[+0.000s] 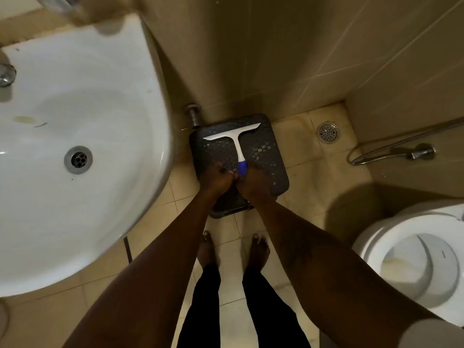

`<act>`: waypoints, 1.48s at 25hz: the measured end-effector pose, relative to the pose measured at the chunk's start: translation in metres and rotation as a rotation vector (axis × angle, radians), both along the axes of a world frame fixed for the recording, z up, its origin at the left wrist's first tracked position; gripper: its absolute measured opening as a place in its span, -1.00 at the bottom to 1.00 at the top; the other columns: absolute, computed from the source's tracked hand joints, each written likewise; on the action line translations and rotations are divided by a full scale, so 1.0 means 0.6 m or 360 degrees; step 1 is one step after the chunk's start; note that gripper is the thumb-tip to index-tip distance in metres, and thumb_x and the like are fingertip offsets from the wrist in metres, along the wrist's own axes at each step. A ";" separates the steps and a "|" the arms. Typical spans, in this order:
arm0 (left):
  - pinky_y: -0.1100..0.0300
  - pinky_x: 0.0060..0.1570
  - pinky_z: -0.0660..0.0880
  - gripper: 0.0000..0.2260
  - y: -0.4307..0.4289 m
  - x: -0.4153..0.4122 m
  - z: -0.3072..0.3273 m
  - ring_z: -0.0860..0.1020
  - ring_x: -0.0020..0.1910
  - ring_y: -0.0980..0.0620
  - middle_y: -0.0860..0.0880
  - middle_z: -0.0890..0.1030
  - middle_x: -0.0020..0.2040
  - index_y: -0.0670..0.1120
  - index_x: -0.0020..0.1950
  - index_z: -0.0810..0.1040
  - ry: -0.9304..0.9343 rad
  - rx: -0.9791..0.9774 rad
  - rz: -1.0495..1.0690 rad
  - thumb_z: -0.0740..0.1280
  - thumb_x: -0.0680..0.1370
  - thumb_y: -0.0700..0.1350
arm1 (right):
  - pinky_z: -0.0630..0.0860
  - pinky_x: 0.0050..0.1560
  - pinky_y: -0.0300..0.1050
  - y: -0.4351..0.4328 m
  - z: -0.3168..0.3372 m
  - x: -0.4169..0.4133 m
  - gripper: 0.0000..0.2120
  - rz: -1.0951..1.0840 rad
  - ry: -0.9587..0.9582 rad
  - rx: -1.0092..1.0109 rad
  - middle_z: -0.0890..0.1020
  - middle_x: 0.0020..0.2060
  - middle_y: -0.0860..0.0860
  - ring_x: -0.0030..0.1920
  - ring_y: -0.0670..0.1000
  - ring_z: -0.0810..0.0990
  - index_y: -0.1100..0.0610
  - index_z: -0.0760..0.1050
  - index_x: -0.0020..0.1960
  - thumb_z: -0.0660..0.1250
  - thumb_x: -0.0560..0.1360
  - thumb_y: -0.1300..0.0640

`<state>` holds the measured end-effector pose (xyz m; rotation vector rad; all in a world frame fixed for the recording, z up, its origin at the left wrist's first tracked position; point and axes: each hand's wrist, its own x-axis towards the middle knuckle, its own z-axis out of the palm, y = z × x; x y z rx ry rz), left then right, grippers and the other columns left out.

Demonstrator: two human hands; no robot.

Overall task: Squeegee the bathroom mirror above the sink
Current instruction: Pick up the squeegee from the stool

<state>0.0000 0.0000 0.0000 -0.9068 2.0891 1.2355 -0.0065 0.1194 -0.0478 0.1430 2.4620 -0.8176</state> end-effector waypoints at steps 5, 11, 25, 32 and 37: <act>0.00 0.37 0.42 -0.54 0.005 0.009 0.034 0.41 0.43 -0.16 -0.12 0.40 0.48 -0.01 0.50 0.40 -0.0107 -0.0027 0.0021 0.34 0.61 0.03 | 0.46 0.20 -0.06 -0.009 0.039 0.003 -0.49 -0.0233 -0.0143 -0.0133 0.54 0.25 0.18 0.23 0.14 0.55 0.24 0.34 0.46 0.38 0.62 0.04; -0.04 0.31 0.50 -0.84 0.020 0.011 0.189 0.59 0.16 -0.13 -0.16 0.64 0.16 -0.07 0.06 0.59 0.0135 0.0052 -0.0139 0.28 0.65 -0.02 | 0.46 -0.01 -0.09 0.026 0.193 0.016 -0.56 -0.0420 0.0118 -0.0086 0.52 0.04 0.06 0.03 0.03 0.54 0.22 0.37 0.43 0.35 0.62 0.10; 0.16 0.08 0.45 -0.74 -0.042 0.064 0.511 0.60 0.10 -0.06 -0.15 0.65 0.11 -0.19 0.16 0.61 0.0744 -0.0201 -0.0825 0.27 0.67 -0.03 | 0.36 -0.23 -0.14 0.002 0.528 0.107 -0.67 -0.0723 0.0876 -0.0253 0.52 -0.21 0.02 -0.24 0.02 0.52 0.10 0.41 0.07 0.23 0.67 -0.19; 0.18 0.05 0.35 -0.71 -0.085 0.112 0.619 0.55 0.22 -0.15 -0.17 0.63 0.21 -0.16 0.27 0.56 0.0992 -0.0436 -0.0830 0.31 0.63 -0.03 | 0.34 -0.30 -0.11 -0.007 0.627 0.142 -0.67 -0.0632 0.1126 -0.0315 0.49 -0.31 0.02 -0.35 -0.01 0.46 0.19 0.44 -0.01 0.25 0.68 -0.09; 0.03 0.22 0.46 -0.61 -0.120 0.147 0.668 0.50 0.32 -0.26 -0.22 0.61 0.25 -0.15 0.36 0.50 0.1020 -0.0607 -0.0819 0.28 0.62 0.05 | 0.38 -0.36 -0.18 -0.029 0.679 0.173 -0.66 -0.0525 0.1165 -0.0368 0.54 -0.25 0.04 -0.31 0.02 0.52 0.14 0.44 0.03 0.24 0.67 -0.16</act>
